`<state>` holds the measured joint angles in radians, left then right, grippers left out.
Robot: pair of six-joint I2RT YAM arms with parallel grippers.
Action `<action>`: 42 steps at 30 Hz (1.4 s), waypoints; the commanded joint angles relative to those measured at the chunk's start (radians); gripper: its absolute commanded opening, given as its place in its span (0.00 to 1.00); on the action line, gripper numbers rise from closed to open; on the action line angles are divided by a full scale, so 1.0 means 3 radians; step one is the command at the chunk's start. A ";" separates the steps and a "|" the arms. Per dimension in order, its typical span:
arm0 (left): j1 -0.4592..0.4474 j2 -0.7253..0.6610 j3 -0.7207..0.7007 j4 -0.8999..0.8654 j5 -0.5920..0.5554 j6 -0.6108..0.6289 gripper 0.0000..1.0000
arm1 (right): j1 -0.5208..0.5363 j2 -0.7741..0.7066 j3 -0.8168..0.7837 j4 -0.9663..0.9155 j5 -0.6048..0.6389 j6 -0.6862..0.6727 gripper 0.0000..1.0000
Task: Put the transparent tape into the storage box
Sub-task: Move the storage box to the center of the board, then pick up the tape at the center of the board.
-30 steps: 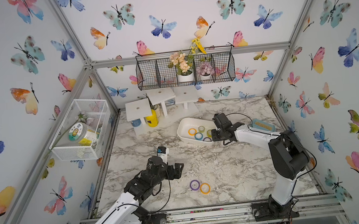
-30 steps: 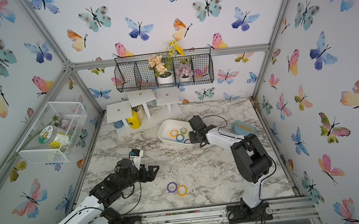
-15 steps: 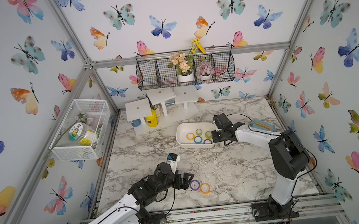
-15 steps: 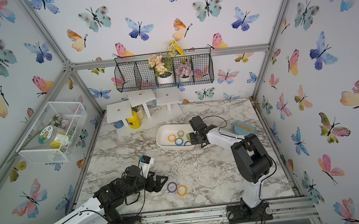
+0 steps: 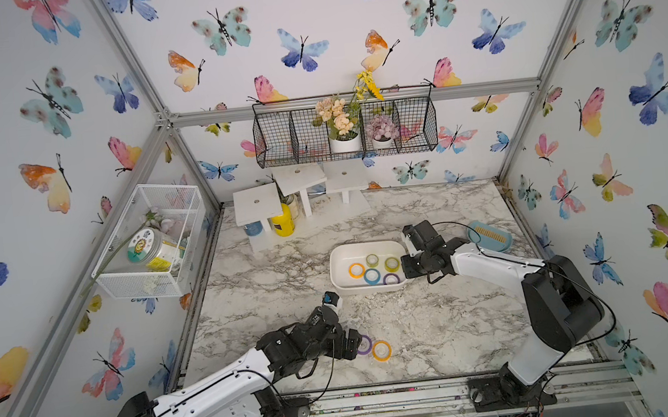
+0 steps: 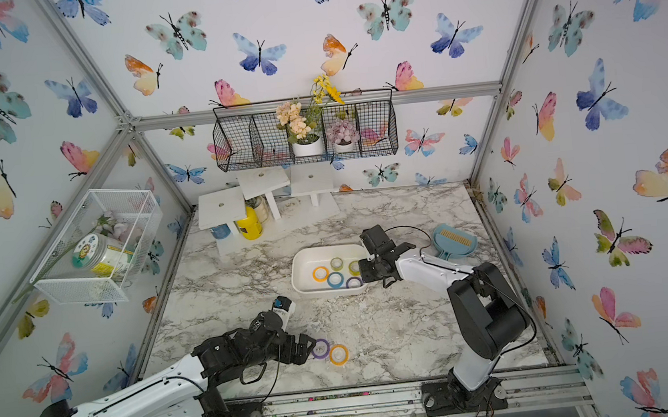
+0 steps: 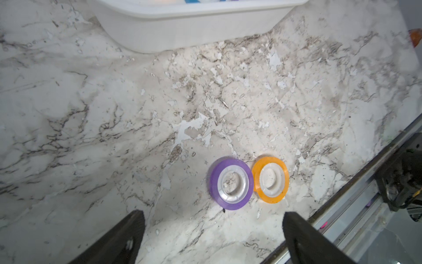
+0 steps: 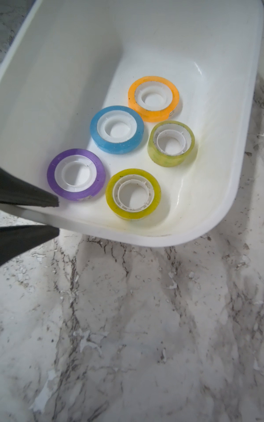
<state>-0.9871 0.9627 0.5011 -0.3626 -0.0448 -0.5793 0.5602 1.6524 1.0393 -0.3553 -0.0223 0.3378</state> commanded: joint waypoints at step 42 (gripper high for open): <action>-0.0439 0.2094 0.1455 -0.1371 -0.0035 0.0377 0.90 | -0.0011 -0.2583 -0.2012 0.1808 0.1036 -0.0149 0.85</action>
<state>-1.1187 1.6173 0.9493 -0.7403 -0.0402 -0.4675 0.5602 0.8753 0.4320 0.1722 0.2626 0.2871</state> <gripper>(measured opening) 0.901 0.846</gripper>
